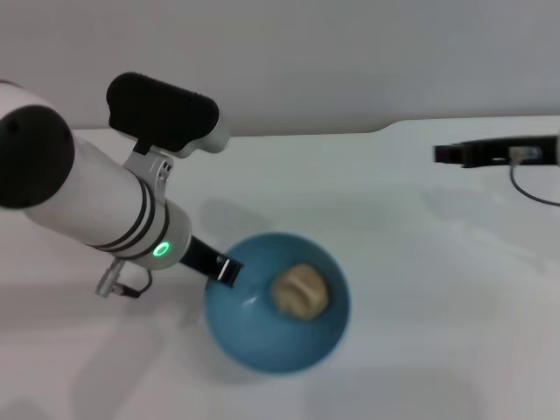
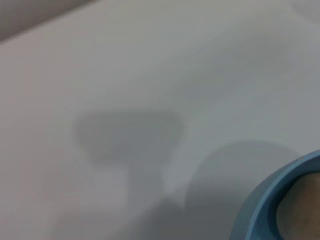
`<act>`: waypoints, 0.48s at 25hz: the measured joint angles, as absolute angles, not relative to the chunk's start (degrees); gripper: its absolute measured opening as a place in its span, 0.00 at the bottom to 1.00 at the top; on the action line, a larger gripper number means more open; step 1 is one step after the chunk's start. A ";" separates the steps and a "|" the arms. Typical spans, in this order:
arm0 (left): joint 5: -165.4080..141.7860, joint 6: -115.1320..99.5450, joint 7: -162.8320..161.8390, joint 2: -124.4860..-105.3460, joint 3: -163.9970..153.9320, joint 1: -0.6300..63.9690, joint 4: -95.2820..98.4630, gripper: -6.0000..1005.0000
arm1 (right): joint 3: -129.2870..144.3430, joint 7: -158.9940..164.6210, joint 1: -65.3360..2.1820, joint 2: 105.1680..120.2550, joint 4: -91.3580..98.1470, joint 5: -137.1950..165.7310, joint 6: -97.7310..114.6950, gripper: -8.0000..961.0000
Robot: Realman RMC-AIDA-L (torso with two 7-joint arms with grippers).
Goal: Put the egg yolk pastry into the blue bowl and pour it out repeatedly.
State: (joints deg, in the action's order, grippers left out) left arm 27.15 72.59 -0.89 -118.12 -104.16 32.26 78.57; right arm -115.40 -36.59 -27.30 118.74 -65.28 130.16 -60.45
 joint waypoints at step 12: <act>28.46 45.06 0.34 -118.07 -105.42 24.59 78.88 0.01 | -115.45 -55.45 -18.40 118.89 -54.02 113.09 -44.85 0.24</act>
State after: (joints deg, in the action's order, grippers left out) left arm 28.46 45.06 0.34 -118.07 -105.42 24.59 78.88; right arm -115.45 -55.45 -18.40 118.89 -54.02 113.09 -44.85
